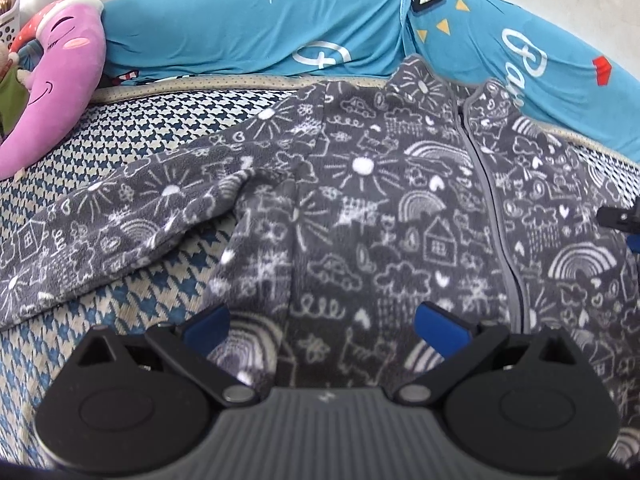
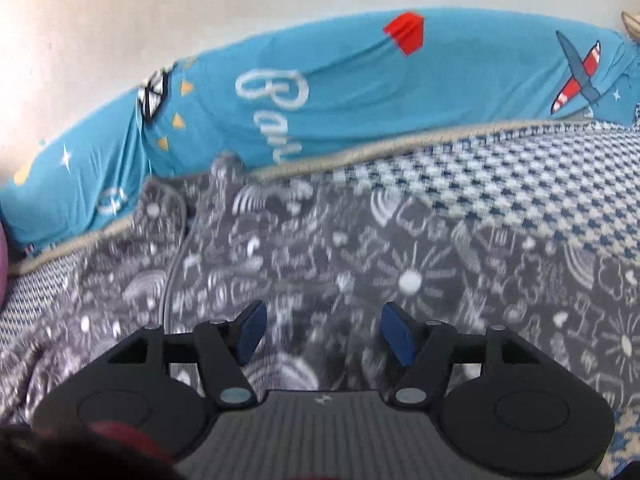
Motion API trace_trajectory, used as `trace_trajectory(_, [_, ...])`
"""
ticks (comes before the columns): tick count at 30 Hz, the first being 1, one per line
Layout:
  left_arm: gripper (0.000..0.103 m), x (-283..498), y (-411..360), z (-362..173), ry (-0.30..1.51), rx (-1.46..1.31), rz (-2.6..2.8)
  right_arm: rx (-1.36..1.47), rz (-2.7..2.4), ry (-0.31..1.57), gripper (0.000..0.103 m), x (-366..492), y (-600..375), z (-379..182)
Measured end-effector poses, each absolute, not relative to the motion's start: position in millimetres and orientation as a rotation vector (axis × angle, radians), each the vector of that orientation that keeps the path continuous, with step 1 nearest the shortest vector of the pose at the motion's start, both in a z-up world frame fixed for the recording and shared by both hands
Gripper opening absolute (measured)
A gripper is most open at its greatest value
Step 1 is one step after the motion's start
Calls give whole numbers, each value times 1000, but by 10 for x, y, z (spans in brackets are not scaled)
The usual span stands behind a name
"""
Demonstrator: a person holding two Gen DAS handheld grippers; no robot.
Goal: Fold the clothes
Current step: 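Lay the sleeve on the fleece front and open the right gripper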
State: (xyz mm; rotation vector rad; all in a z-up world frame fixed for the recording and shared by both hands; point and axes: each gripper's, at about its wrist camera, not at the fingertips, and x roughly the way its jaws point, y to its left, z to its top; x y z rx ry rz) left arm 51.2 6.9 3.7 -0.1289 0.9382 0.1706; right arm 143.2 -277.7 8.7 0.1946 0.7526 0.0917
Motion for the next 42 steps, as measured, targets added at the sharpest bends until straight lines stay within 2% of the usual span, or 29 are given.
trace_trajectory(2, [103, 527, 57, 31, 943, -130, 170, 206, 86, 729, 63, 1486, -2814, 124])
trace_trajectory(13, [103, 566, -34, -8, 957, -115, 152, 207, 114, 686, 44, 1934, -2811, 123])
trace_trajectory(39, [103, 669, -82, -73, 982, -99, 152, 111, 100, 680, 45, 2513, -2553, -203])
trace_trajectory(41, [103, 677, -87, -83, 984, -95, 154, 94, 93, 669, 39, 2520, -2527, -216])
trace_trajectory(42, [103, 678, -89, -88, 986, -93, 155, 82, 89, 663, 32, 2521, -2512, -223])
